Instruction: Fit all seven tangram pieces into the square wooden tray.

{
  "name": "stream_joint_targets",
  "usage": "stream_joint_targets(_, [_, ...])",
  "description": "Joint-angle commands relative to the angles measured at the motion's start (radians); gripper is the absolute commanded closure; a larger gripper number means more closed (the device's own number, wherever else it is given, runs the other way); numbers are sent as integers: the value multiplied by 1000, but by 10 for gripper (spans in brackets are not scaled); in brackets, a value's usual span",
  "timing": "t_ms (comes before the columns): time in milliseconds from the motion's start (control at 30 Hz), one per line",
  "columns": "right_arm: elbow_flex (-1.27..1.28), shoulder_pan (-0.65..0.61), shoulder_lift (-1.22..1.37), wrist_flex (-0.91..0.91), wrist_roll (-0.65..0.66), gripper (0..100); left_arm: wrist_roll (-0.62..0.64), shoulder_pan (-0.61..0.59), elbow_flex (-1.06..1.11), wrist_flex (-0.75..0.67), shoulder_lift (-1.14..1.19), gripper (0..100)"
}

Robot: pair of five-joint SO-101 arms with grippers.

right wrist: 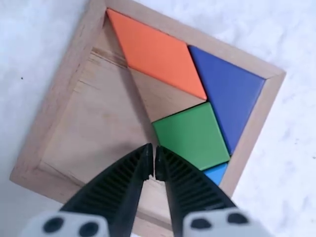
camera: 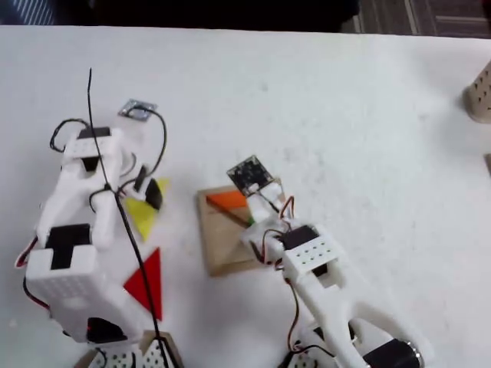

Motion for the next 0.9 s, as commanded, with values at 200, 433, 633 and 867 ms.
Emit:
stream_joint_targets(200, [-5, -5, -1, -10, 12, 981, -14, -39, -91, 75, 36, 826])
stream_joint_targets(433, [-5, -7, -1, -10, 14, 981, 41, -104, -106, 91, 27, 727])
stream_joint_targets(633, [-5, -5, -1, -10, 14, 981, 71, -128, -101, 106, 1, 710])
stream_joint_targets(867, [-5, -5, -1, -10, 14, 981, 71, -116, -21, 38, -1, 766])
